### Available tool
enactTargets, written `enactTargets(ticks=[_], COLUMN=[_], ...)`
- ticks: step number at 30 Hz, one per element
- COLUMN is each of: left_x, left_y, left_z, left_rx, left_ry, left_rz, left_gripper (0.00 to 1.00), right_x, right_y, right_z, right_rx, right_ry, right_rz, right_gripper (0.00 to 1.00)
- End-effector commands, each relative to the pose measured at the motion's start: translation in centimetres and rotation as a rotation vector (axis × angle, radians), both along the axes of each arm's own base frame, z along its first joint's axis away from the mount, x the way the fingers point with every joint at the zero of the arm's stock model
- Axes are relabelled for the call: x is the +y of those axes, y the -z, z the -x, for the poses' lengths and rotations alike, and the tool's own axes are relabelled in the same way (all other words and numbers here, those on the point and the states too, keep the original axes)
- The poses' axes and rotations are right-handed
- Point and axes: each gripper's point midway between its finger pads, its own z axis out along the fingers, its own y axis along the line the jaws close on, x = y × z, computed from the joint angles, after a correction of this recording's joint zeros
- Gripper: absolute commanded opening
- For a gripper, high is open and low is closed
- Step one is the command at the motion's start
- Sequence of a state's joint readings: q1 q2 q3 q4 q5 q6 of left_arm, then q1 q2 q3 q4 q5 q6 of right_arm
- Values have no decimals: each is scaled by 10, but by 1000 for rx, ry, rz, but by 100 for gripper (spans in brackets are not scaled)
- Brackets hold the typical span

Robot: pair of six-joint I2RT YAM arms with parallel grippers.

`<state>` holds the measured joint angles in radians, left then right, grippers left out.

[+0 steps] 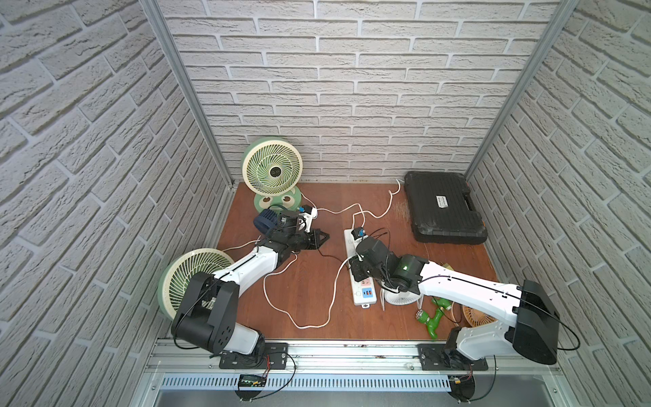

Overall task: Unplug the desk fan from the power strip
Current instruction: Place the plug at the center of the board.

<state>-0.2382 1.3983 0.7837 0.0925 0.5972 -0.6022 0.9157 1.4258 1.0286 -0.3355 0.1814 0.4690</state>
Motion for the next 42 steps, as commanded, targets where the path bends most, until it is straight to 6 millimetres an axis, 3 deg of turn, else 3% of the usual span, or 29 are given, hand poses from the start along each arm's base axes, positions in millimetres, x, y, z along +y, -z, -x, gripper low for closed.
enactTargets(ticks=[1, 7, 15, 23, 27, 34, 37, 42], left_x=[17, 45, 69, 84, 88, 93, 95, 94], left_y=[-9, -32, -61, -79, -82, -85, -85, -82], left_z=[9, 17, 30, 43, 48, 53, 53, 52], left_rx=[-29, -80, -161, -215, -229, -240, -240, -232], left_ry=[-33, -121, -223, -288, -305, -327, -331, -327], left_rz=[-31, -38, -67, -90, -96, -107, -109, -109], left_gripper=[0, 0, 0, 0, 0, 0, 0, 0], right_x=[46, 90, 133, 164, 182, 216, 223, 227], right_y=[-18, -25, -16, 10, 41, 81, 99, 110], right_z=[8, 12, -9, -43, -55, -61, -62, -59], right_rx=[-3, 5, 24, 42, 92, 185, 223, 251], right_ry=[-174, -279, -231, -159, -160, -207, -211, -215], right_rz=[-109, -164, -197, -159, -131, -135, -127, -122], right_gripper=[7, 7, 8, 8, 8, 11, 14, 20])
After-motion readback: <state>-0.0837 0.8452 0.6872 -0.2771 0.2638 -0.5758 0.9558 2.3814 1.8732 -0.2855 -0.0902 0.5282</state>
